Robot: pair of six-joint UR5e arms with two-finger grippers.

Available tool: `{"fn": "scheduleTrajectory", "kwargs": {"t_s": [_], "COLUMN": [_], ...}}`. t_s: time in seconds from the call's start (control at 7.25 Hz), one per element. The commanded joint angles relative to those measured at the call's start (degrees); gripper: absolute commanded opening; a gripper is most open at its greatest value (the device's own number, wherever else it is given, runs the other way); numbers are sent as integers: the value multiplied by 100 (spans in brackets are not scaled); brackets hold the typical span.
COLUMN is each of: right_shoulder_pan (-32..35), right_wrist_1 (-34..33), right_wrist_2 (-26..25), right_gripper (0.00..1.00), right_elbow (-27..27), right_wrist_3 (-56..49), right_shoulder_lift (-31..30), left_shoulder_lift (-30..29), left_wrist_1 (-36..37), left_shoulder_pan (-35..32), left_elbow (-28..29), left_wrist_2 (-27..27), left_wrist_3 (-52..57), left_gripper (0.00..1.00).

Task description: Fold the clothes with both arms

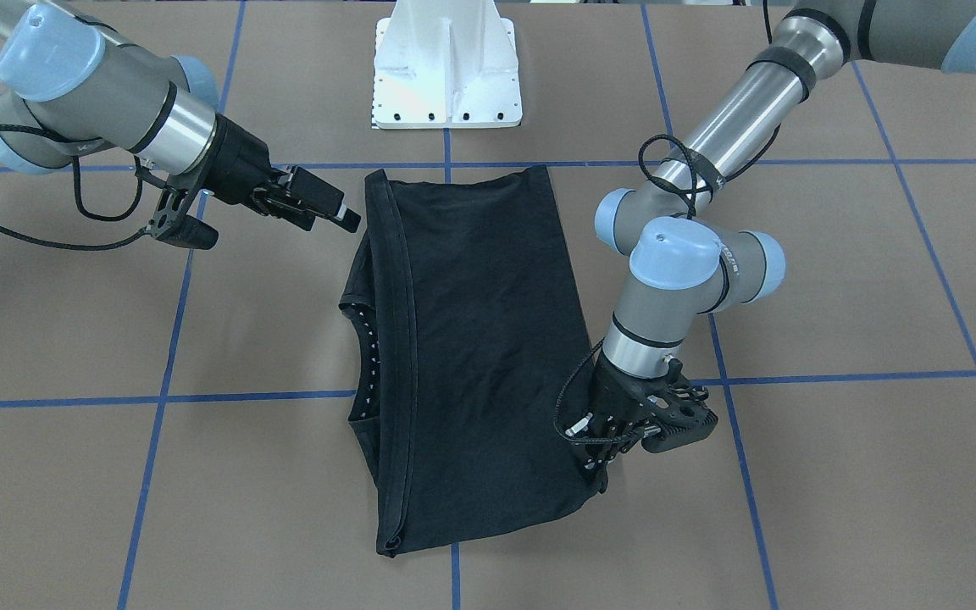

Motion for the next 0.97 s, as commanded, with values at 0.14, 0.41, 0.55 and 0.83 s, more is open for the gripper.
{"fn": "scheduleTrajectory", "kwargs": {"t_s": [0.14,0.41,0.55,0.83], "right_shoulder_pan": [128,182,312,445], "right_wrist_1": [-9,-61,-88,-514], "right_wrist_2": [3,47,3,-32], "right_gripper": [100,100,100,100], "right_elbow": [-30,-22,-4,-13], "right_wrist_3": [-59,-700,-988,-1909], "right_shoulder_lift": [-18,-18,-44,-19], "left_shoulder_lift": [8,8,8,427], "left_wrist_1": [-7,-16,-16,-60], "left_shoulder_pan": [-53,-237,-299,-405], "left_elbow": [8,-53,-106,-735], "left_wrist_2": [-5,-66,-84,-705], "left_wrist_3": [140,360,595,747], "left_gripper": [99,100,100,100]}}
